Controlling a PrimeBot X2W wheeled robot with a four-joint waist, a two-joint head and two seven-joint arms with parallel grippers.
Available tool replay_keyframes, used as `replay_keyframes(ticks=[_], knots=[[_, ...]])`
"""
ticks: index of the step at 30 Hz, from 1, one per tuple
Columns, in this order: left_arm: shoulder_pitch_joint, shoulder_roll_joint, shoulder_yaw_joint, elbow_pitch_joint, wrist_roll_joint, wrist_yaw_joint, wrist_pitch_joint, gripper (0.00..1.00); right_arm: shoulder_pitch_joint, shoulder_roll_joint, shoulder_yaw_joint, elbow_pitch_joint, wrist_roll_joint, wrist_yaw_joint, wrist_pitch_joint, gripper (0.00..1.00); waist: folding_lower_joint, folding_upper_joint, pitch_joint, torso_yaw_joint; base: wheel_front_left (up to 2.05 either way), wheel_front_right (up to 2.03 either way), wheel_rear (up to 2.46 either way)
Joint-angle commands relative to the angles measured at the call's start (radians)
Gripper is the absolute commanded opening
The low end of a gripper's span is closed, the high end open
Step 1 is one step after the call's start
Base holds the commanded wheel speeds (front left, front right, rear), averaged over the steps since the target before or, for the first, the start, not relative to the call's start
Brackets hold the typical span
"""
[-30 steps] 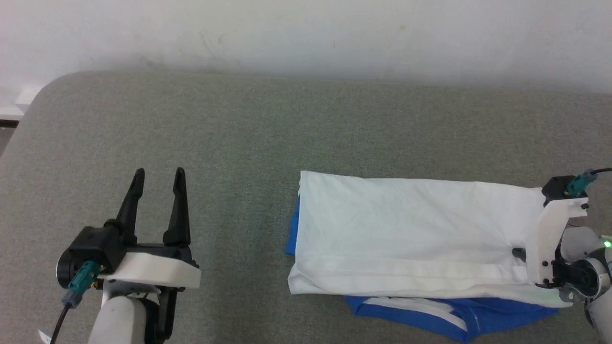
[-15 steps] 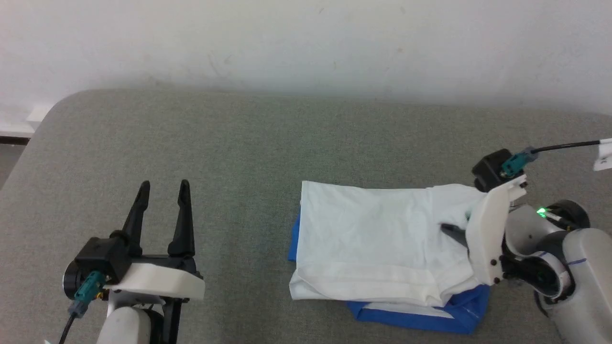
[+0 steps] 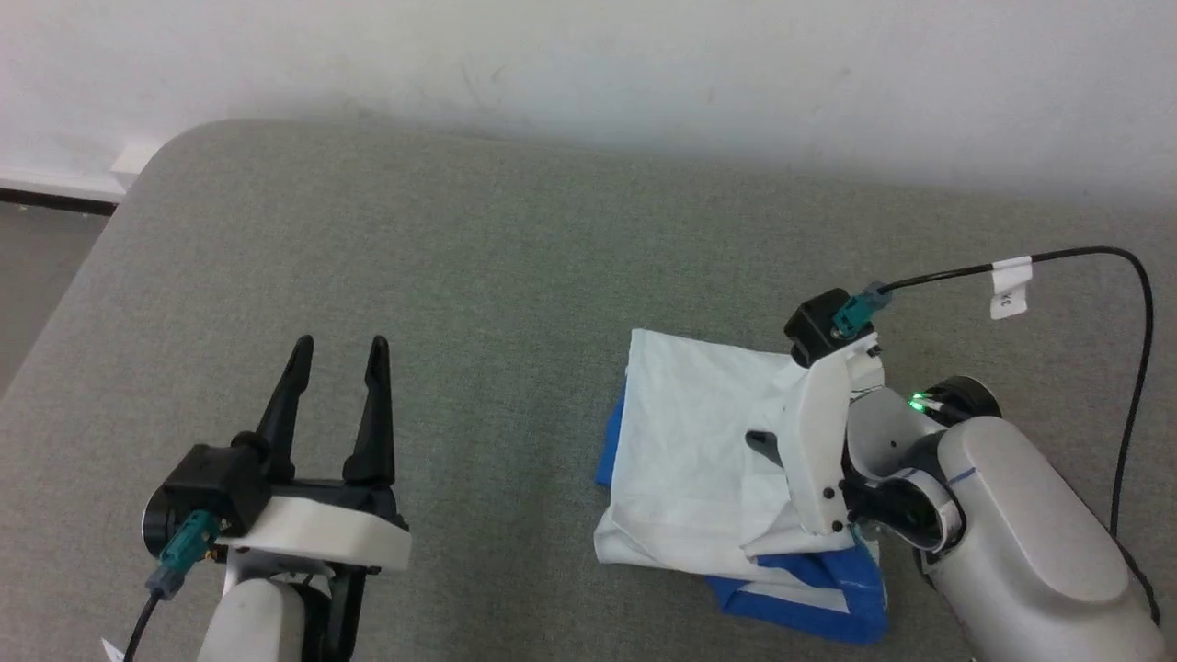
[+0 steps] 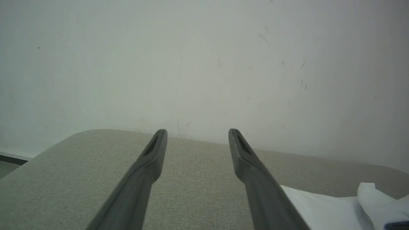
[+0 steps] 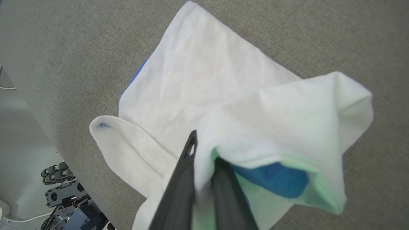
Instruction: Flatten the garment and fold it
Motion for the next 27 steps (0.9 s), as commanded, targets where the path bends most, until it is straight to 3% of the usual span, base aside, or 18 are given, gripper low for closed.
replay_keyframes(ticks=[1, 11, 12, 13, 27], knots=[[-0.014, -0.003, -0.002, 0.003, 0.007, -0.009, -0.005, 1.0, -0.022, 0.018, 0.009, 0.03, -0.002, -0.002, -0.023, 0.0, 0.0, 0.0, 0.024, 0.027, 0.0, 0.0, 0.0], [-0.027, -0.017, -0.007, 0.012, 0.006, -0.015, -0.005, 1.0, -0.049, 0.043, 0.059, 0.171, -0.001, -0.002, -0.1, 0.0, 0.0, 0.0, 0.048, 0.053, 0.0, 0.0, 0.0], [-0.027, -0.019, -0.006, 0.013, 0.004, -0.015, -0.005, 1.0, -0.051, 0.044, 0.068, 0.181, 0.0, -0.002, -0.109, 0.4, 0.0, 0.0, 0.048, 0.052, 0.0, 0.0, 0.0], [-0.027, -0.02, -0.005, 0.015, 0.004, -0.016, -0.005, 1.0, -0.053, 0.046, 0.077, 0.188, 0.004, -0.002, -0.116, 1.0, 0.0, 0.0, 0.047, 0.051, 0.0, 0.0, 0.0], [-0.026, -0.023, -0.001, 0.022, 0.016, -0.024, -0.005, 1.0, -0.169, 0.036, 0.319, 0.063, 0.022, -0.002, -0.276, 1.0, 0.0, 0.0, 0.022, 0.004, 0.0, 0.0, 0.0]])
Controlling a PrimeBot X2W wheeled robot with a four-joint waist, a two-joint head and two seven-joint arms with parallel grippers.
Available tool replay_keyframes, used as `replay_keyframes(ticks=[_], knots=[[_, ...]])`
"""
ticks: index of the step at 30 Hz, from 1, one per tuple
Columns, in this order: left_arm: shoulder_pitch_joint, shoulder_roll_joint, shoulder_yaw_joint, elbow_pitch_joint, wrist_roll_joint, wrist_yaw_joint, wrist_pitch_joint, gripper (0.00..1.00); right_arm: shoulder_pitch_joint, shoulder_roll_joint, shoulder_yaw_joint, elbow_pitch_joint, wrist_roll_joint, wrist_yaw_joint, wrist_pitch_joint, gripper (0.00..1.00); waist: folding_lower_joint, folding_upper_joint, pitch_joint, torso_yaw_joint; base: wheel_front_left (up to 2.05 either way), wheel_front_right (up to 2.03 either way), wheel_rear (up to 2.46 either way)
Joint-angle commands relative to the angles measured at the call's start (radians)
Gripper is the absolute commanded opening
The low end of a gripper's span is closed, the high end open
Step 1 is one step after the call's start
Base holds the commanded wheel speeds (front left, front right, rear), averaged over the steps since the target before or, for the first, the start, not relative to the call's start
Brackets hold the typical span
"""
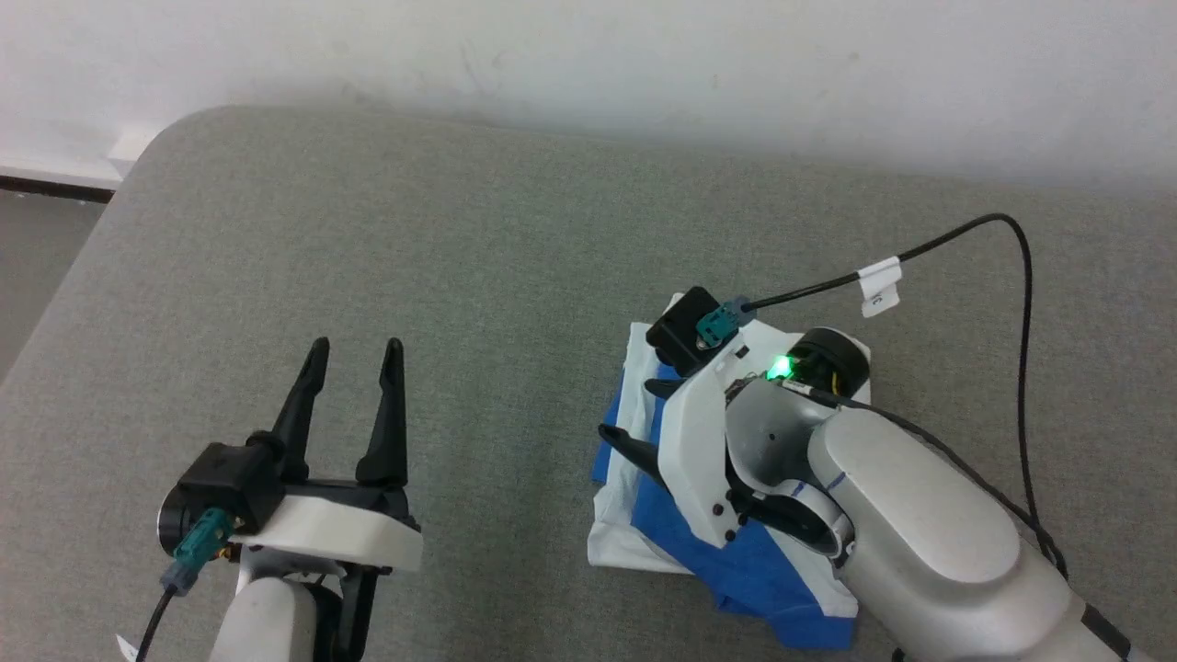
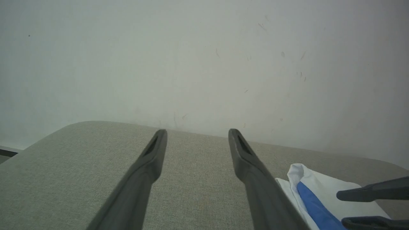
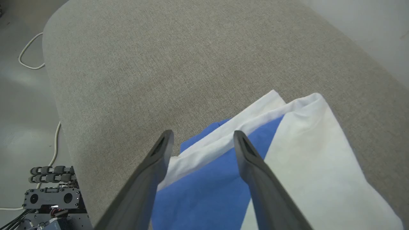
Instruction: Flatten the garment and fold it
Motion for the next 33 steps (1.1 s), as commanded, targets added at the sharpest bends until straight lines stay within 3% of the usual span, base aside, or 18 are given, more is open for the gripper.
replay_keyframes(ticks=[1, 7, 11, 14, 18, 24, 33], knots=[[-0.013, -0.002, 0.005, 0.001, 0.008, -0.007, -0.005, 1.0, -0.016, 0.007, 0.009, -0.009, 0.016, -0.001, -0.01, 1.0, -0.0001, 0.0, -0.009, -0.012, 0.0, 0.0, 0.0], [-0.002, 0.003, 0.013, -0.008, 0.012, -0.009, -0.005, 1.0, -0.035, -0.02, -0.02, -0.052, 0.018, -0.001, -0.062, 1.0, -0.0001, 0.0, -0.026, -0.043, 0.0, 0.0, 0.0], [0.002, 0.002, 0.018, -0.018, 0.016, -0.009, -0.005, 1.0, 0.012, -0.061, -0.172, -0.045, -0.068, -0.001, -0.069, 1.0, -0.0001, 0.0, -0.04, -0.056, 0.0, 0.0, 0.0], [0.009, 0.0, 0.018, -0.025, 0.02, -0.009, -0.005, 1.0, 0.086, -0.078, -0.298, -0.03, -0.169, -0.001, -0.002, 1.0, -0.0001, 0.0, -0.048, -0.066, 0.0, 0.0, 0.0], [0.018, -0.002, 0.016, -0.031, 0.023, -0.009, -0.005, 1.0, 0.194, -0.049, -0.41, -0.038, -0.273, -0.001, 0.098, 1.0, -0.0001, 0.0, -0.045, -0.076, 0.0, 0.0, 0.0], [0.003, -0.005, 0.004, -0.029, 0.02, -0.01, -0.005, 1.0, 0.279, 0.033, -0.44, -0.029, -0.346, -0.001, 0.157, 1.0, -0.0001, 0.0, -0.021, -0.072, 0.0, 0.0, 0.0], [-0.006, 0.001, -0.001, -0.021, 0.018, -0.012, -0.005, 1.0, 0.296, 0.072, -0.424, 0.082, -0.377, -0.001, 0.174, 1.0, -0.0001, 0.0, -0.011, -0.06, 0.0, 0.0, 0.0]])
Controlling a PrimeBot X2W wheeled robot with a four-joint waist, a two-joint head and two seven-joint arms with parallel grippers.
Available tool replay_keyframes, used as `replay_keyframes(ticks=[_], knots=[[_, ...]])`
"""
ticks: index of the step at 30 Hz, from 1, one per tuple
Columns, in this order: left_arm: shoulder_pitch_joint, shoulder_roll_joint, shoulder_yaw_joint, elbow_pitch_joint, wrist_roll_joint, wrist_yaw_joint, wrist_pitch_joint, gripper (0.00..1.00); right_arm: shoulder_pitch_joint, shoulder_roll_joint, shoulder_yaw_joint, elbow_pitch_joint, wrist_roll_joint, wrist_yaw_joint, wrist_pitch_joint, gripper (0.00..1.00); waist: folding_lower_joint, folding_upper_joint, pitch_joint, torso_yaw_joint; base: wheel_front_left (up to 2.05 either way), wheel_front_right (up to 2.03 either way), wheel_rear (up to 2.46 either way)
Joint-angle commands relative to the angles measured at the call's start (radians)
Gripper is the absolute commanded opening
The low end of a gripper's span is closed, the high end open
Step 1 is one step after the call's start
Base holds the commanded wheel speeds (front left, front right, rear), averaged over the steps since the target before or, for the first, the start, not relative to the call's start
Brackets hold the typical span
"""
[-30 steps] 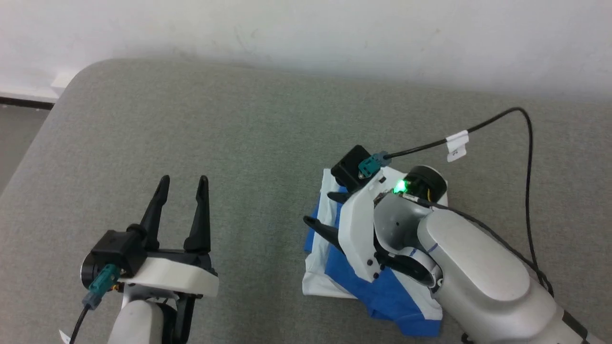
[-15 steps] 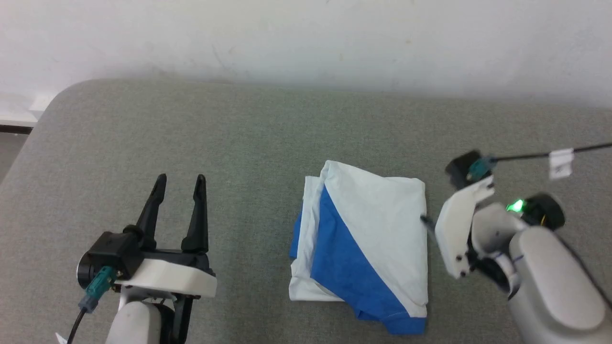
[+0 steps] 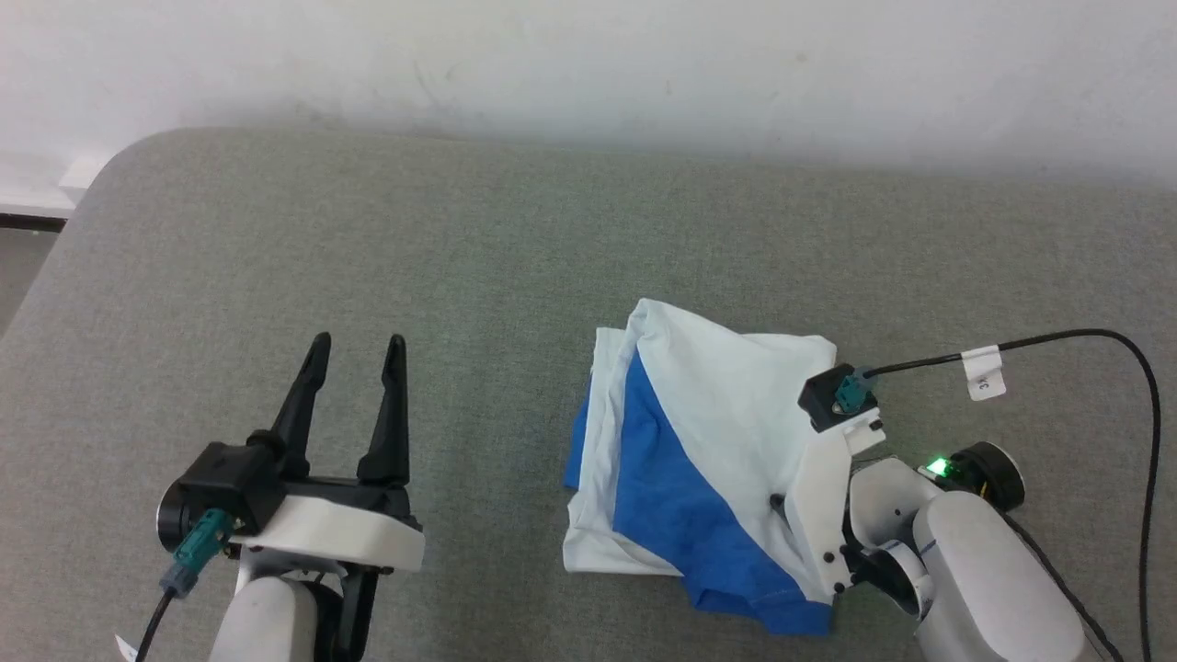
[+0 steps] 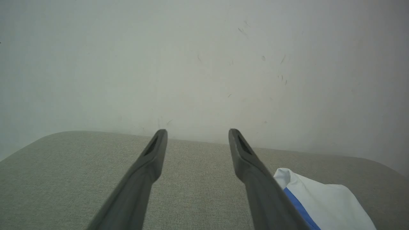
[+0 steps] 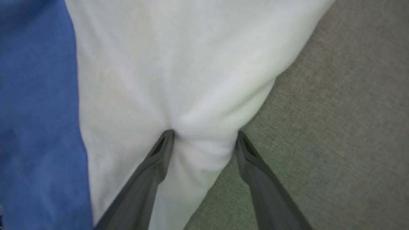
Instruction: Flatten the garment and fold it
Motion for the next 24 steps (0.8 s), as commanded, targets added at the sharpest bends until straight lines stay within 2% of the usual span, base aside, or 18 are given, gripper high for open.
replay_keyframes(ticks=[1, 2, 3, 9, 18, 24], knots=[[-0.009, 0.001, 0.0, 0.002, 0.008, -0.005, -0.005, 1.0, 0.016, 0.005, 0.009, 0.026, 0.012, -0.001, -0.001, 0.56, 0.0001, 0.0, 0.0, -0.001, 0.0, 0.0, 0.0], [-0.009, 0.001, 0.0, 0.003, 0.008, -0.005, -0.005, 1.0, 0.011, 0.003, 0.015, 0.032, 0.021, -0.001, -0.009, 0.09, 0.0001, 0.0, 0.001, -0.002, 0.0, 0.0, 0.0], [-0.008, 0.001, 0.001, 0.003, 0.008, -0.005, -0.005, 1.0, 0.005, -0.002, 0.024, 0.036, 0.029, -0.001, -0.017, 0.0, 0.0001, 0.0, 0.0, -0.006, 0.0, 0.0, 0.0], [0.003, 0.005, 0.014, -0.01, 0.005, -0.005, -0.005, 1.0, -0.045, -0.078, 0.119, 0.012, 0.1, -0.001, -0.039, 0.0, 0.0001, 0.0, 0.009, -0.08, 0.0, 0.0, 0.0], [-0.003, 0.004, 0.047, -0.054, 0.002, 0.007, -0.005, 1.0, -0.182, -0.292, 0.335, -0.099, 0.233, -0.001, -0.039, 0.0, 0.0001, 0.0, 0.073, -0.322, 0.0, 0.0, 0.0], [-0.042, 0.008, 0.049, -0.082, 0.012, 0.012, -0.005, 1.0, -0.29, -0.41, 0.406, -0.096, 0.274, -0.001, -0.071, 0.0, 0.0001, 0.0, 0.123, -0.423, 0.0, 0.0, 0.0]])
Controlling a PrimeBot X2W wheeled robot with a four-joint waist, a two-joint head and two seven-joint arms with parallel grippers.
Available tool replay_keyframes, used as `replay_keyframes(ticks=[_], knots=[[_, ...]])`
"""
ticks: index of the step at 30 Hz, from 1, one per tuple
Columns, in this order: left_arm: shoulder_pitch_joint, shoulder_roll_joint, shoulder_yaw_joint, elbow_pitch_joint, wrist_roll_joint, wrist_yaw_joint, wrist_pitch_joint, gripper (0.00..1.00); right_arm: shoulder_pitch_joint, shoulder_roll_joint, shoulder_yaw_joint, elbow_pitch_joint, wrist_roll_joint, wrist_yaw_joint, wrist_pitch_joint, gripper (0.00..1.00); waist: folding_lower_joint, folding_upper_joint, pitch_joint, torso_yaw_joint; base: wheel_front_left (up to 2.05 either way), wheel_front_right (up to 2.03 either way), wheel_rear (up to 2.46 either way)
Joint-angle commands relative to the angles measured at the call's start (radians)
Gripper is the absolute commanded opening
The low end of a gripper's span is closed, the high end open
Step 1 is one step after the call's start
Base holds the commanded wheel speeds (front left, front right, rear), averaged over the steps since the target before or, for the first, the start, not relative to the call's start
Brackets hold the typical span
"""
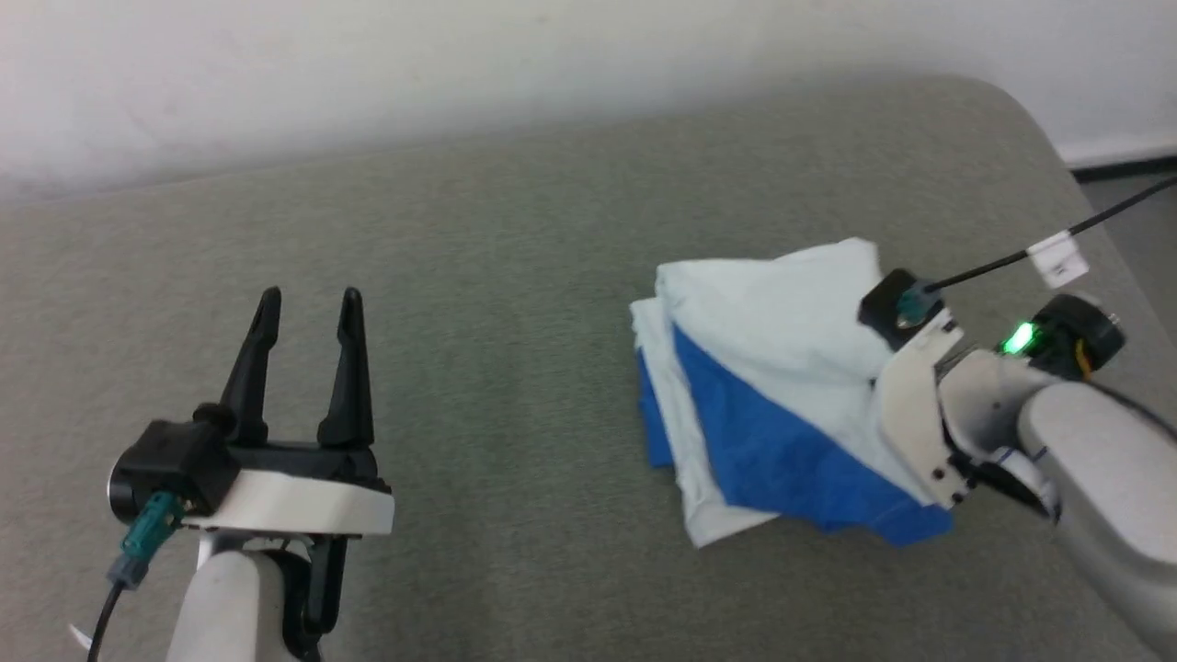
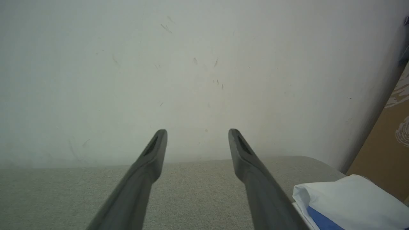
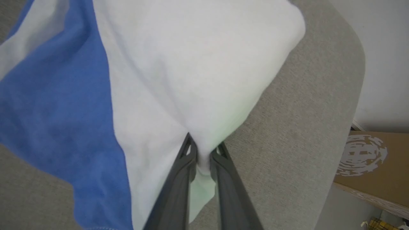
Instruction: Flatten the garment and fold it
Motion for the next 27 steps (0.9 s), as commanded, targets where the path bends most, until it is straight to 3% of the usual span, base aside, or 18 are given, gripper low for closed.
replay_keyframes(ticks=[1, 6, 13, 25, 26, 27], knots=[[-0.019, 0.003, 0.0, -0.007, 0.012, 0.003, -0.005, 1.0, -0.021, -0.015, 0.003, 0.004, 0.004, -0.002, -0.011, 0.0, -0.0001, 0.0, 0.072, -0.119, 0.0, 0.0, 0.0], [-0.047, 0.021, -0.009, -0.032, 0.026, 0.002, -0.004, 1.0, -0.107, -0.127, 0.044, 0.056, 0.006, -0.002, -0.07, 0.0, -0.0001, 0.0, 0.138, -0.139, 0.0, 0.0, 0.0], [-0.077, 0.043, -0.024, -0.058, 0.032, 0.001, 0.013, 1.0, -0.176, -0.227, -0.006, 0.169, -0.034, -0.002, -0.137, 0.0, -0.0001, 0.0, 0.224, -0.096, 0.0, 0.0, 0.0], [-0.099, 0.06, -0.033, -0.065, 0.029, 0.004, 0.023, 1.0, -0.218, -0.171, -0.233, 0.419, -0.147, -0.002, -0.209, 0.0, -0.0001, 0.0, 0.278, -0.041, 0.0, 0.0, 0.0], [-0.1, 0.061, -0.034, -0.064, 0.029, 0.004, 0.023, 1.0, -0.219, -0.163, -0.258, 0.44, -0.164, -0.002, -0.211, 0.08, -0.0001, 0.0, 0.278, -0.039, 0.0, 0.0, 0.0], [-0.101, 0.062, -0.035, -0.063, 0.029, 0.004, 0.023, 1.0, -0.219, -0.156, -0.283, 0.462, -0.181, -0.002, -0.206, 0.44, -0.0001, 0.0, 0.276, -0.037, 0.0, 0.0, 0.0]])
